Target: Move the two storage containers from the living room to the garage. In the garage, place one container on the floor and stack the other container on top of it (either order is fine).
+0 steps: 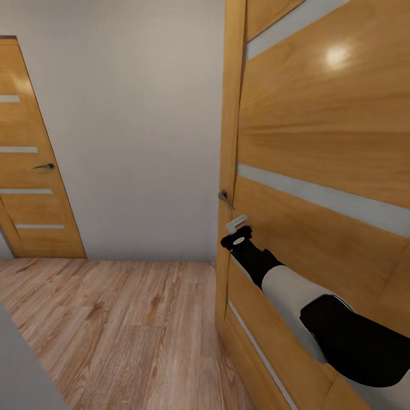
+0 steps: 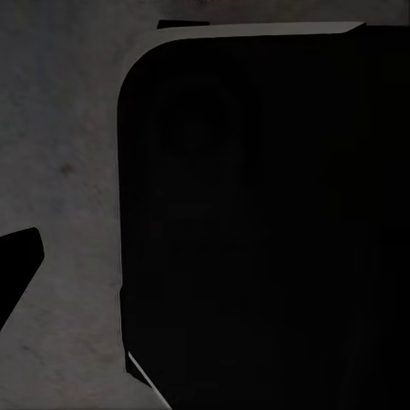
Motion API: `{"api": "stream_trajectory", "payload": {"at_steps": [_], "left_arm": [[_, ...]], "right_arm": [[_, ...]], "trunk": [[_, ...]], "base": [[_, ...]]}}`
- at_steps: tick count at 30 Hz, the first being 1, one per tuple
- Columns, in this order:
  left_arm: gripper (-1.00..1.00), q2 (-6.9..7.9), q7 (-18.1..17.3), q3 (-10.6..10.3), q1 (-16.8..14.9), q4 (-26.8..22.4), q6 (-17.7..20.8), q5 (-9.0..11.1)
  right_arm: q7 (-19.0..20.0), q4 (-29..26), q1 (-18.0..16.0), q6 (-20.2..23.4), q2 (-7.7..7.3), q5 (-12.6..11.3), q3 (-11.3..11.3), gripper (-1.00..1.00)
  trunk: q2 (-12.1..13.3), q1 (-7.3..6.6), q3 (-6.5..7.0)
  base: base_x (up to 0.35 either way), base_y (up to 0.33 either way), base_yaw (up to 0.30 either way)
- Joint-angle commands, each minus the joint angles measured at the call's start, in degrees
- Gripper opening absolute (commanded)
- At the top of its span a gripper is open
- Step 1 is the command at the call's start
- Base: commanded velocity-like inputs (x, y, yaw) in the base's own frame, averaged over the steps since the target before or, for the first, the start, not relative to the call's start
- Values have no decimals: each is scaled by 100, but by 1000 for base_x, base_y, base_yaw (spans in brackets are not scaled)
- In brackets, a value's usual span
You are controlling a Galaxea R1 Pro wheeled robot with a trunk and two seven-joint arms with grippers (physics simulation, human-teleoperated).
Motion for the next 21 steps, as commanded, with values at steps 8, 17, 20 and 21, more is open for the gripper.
{"api": "stream_trajectory", "payload": {"at_steps": [8,17,20,21], "left_arm": [[100,-1,2,7,1,-8,-13,15],[100,-1,2,4,1,-5,-13,15],[100,2,2,6,1,-8,-13,15],[100,1,2,6,1,-9,-13,15]], "right_arm": [[-25,0,-3,56,0,116,-7,100],[-25,-2,-3,56,0,135,-7,100],[-27,3,-3,56,0,147,-7,100],[-27,3,-3,56,0,148,-7,100]], "trunk": [[-3,0,-6],[-3,0,-6],[-3,0,-6],[-3,0,-6]], "base": [[0,-11,0],[51,-58,0],[15,-22,0],[4,-6,0]]}}
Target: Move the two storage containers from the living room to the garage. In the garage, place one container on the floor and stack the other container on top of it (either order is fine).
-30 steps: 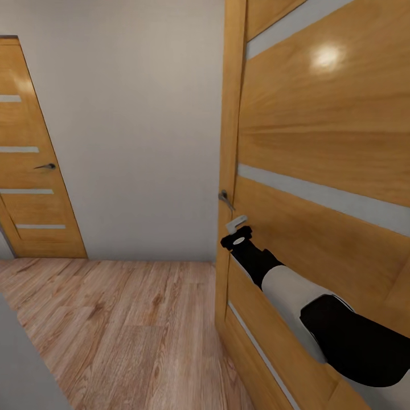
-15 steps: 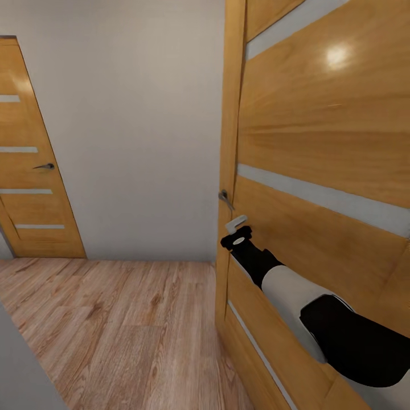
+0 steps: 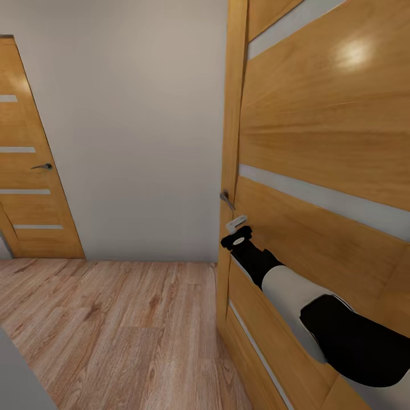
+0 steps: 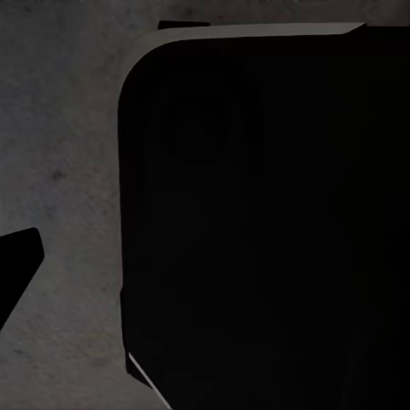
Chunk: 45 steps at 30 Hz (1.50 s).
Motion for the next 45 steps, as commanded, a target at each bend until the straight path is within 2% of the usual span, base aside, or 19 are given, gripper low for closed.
{"api": "stream_trajectory", "payload": {"at_steps": [1,7,18,29,31,32,36,45], "left_arm": [[100,-2,2,5,1,-6,-12,15],[100,-3,2,5,1,-3,-12,15],[100,7,2,5,1,1,-12,15],[100,14,2,5,1,1,-12,15],[100,14,2,2,1,1,-12,15],[100,14,2,2,1,1,-12,15],[100,14,2,1,1,1,-12,15],[100,14,2,0,1,1,-12,15]], "right_arm": [[-31,-4,-4,60,0,97,1,100],[-35,-3,-4,64,0,88,2,100],[-36,3,-4,69,0,74,2,100],[-36,39,-2,63,0,64,-7,100],[-36,226,9,49,0,78,-7,100],[-36,436,12,-97,0,86,-7,100],[-36,654,14,-423,0,61,-15,100],[-36,665,14,-449,0,41,-16,100]], "trunk": [[-2,0,-5],[-2,0,-5],[-2,0,-5],[-2,0,-5],[-2,0,-5],[-2,0,-5],[-2,0,-5],[-2,0,-5]], "base": [[3,-4,0],[43,-2,0],[238,0,0],[22,0,0],[2,0,0],[0,0,0],[0,0,0],[0,0,0]]}}
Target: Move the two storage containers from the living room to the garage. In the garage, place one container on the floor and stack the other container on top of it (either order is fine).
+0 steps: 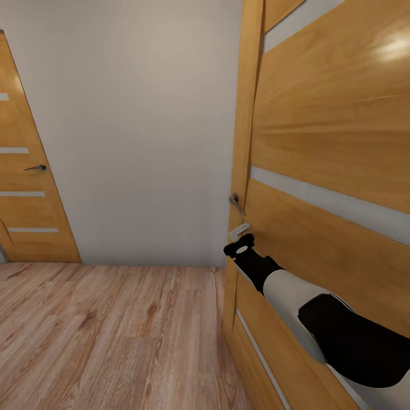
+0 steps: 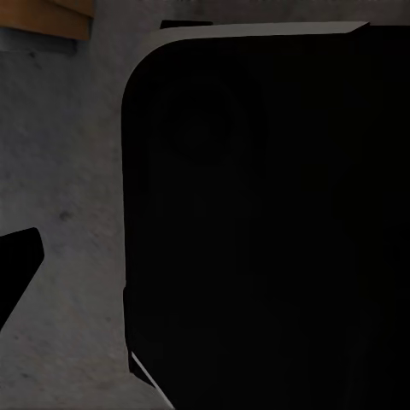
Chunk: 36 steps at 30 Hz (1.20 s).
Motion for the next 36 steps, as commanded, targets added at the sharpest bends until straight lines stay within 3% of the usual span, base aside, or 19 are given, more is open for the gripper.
{"api": "stream_trajectory", "payload": {"at_steps": [1,19,27,36], "left_arm": [[100,0,2,6,1,-4,-12,15],[100,0,2,1,1,-4,-12,15],[100,0,2,0,1,-4,-12,15],[100,0,2,0,1,-4,-12,15]], "right_arm": [[-23,-5,-2,52,-32,73,-15,100],[-23,-13,-2,46,-579,73,-86,100],[-23,-14,-2,44,-934,73,-103,100],[-23,-14,-3,44,-1234,73,-112,100]], "trunk": [[-2,0,-5],[-2,0,-5],[-2,0,-5],[-2,0,-5]], "base": [[0,0,0],[0,0,0],[0,0,0],[0,0,0]]}}
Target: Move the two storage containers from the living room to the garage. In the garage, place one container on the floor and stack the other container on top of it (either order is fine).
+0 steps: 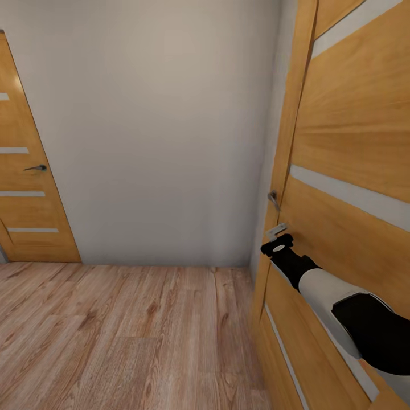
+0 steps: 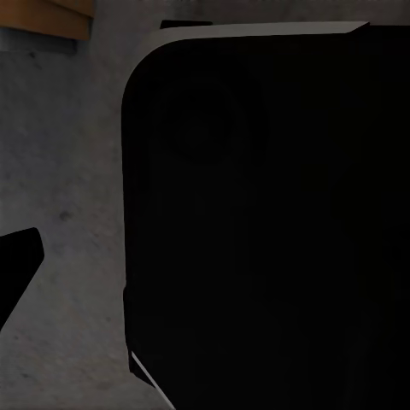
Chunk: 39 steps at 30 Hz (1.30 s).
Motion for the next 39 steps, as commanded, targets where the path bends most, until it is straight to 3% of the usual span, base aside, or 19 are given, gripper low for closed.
{"api": "stream_trajectory", "payload": {"at_steps": [1,9,15,22,33,35,37,38,39], "left_arm": [[100,0,2,5,1,-4,-12,15],[100,0,2,4,1,-4,-12,15],[100,0,2,5,1,-4,-12,15],[100,0,2,11,1,-4,-12,15],[100,0,2,9,1,-4,-12,15],[100,0,2,6,1,-4,-12,15],[100,0,2,6,1,-4,-12,15],[100,-3,2,7,1,-4,-12,15],[100,-10,2,8,1,-4,-12,15]], "right_arm": [[-22,-11,-2,61,-37,98,-24,100],[-19,-11,-5,61,-220,76,-26,100],[-16,-11,-4,68,-291,-109,-25,100],[-14,-11,-2,62,-429,-152,-24,100],[-4,-71,-5,63,-351,-166,-27,100],[1,-77,-2,65,-201,-171,-27,100],[3,-76,-2,73,191,-171,-31,100],[2,-70,-2,74,298,-170,-31,100],[-1,-47,-1,76,595,-171,-32,100]], "trunk": [[-3,0,-5],[-3,0,-5],[-3,0,-5],[-3,0,-5],[-3,0,-5],[-3,0,-5],[-3,0,-5],[-3,0,-5],[-3,0,-5]], "base": [[0,0,0],[0,0,0],[0,0,0],[0,0,0],[0,0,0],[0,0,0],[0,0,0],[0,0,0],[0,0,0]]}}
